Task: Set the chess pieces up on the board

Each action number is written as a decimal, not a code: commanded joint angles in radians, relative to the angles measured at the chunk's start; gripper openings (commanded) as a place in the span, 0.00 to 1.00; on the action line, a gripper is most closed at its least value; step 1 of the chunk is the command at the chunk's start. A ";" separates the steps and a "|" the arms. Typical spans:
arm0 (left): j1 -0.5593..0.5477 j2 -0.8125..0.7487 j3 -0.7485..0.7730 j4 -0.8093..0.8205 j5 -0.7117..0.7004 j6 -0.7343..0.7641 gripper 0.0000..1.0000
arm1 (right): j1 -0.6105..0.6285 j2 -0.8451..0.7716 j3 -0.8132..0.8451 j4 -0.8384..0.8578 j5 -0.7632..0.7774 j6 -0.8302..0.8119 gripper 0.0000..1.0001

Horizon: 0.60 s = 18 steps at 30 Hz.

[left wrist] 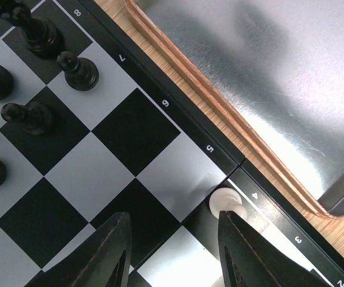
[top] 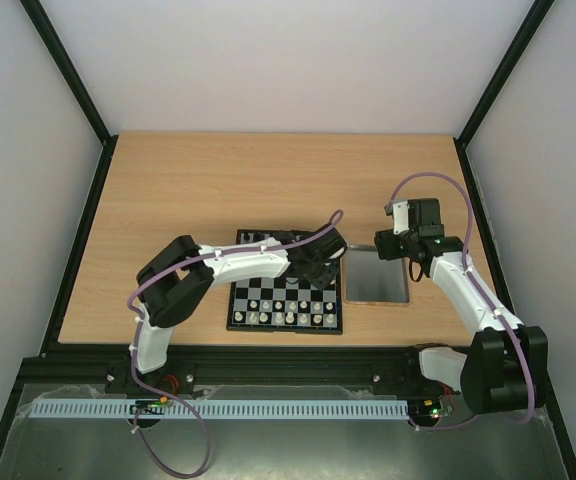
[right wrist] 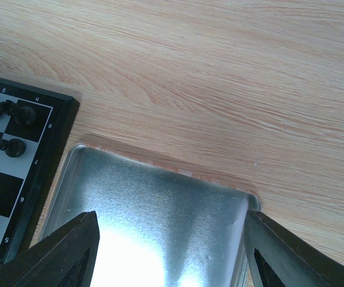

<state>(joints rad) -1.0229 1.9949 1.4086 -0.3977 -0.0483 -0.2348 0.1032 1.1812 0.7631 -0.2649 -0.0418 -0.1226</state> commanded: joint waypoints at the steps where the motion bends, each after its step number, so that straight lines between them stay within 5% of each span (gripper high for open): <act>1: -0.006 0.021 0.032 0.008 0.021 0.007 0.43 | -0.004 0.012 -0.001 -0.028 -0.019 0.003 0.67; 18: -0.006 0.019 0.064 0.028 0.022 -0.023 0.44 | -0.003 0.014 0.001 -0.033 -0.035 -0.002 0.67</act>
<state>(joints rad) -1.0229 2.0296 1.4620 -0.3824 -0.0200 -0.2489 0.1032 1.1889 0.7631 -0.2661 -0.0631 -0.1230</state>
